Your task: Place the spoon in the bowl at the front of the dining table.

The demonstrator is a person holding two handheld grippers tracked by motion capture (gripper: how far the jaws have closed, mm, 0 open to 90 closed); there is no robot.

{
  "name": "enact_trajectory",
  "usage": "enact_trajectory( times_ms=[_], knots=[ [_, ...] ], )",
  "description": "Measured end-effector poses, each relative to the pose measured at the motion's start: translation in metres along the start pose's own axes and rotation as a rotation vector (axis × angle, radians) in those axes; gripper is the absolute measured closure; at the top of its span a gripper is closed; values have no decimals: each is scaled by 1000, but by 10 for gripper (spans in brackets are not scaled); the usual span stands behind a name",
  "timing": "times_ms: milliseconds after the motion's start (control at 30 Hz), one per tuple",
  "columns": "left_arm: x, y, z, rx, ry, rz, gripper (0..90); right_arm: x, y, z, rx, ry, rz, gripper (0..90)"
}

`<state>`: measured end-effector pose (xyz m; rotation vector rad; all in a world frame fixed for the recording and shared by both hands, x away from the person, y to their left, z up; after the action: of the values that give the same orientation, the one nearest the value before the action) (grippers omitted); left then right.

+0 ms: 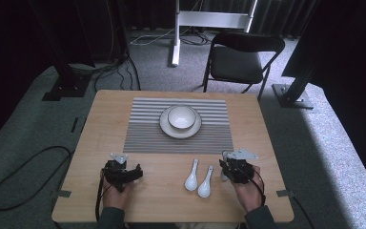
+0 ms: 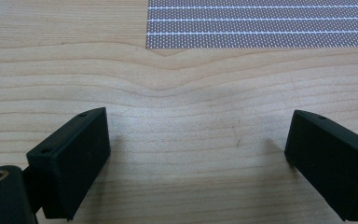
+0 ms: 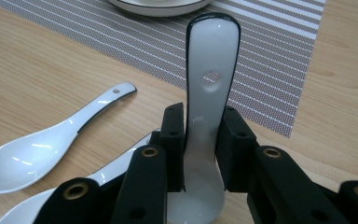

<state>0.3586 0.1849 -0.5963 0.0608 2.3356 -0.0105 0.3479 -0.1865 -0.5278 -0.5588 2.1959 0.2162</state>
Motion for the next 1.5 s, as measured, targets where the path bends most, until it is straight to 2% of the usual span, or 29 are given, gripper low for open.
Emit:
enact_trajectory(
  times_ms=[500,1500],
  knots=[
    [0,0,0,0,0,-1,70,-14,2,-3,0,-33,-31,743],
    [0,0,0,0,2,2,70,-33,5,-1,-8,-59,-39,743]
  ],
)
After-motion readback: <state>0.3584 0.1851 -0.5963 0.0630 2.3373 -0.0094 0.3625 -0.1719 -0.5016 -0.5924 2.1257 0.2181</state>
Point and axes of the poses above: each handheld gripper's, and its own axes: z roughly forward along the jaws, x roughly out of its underside, y roughly to its left, the point moved 7 cm from there along z, roughly forward along the jaws, and after that the axes turned 2 degrees about -y, right-handed, at the moved point
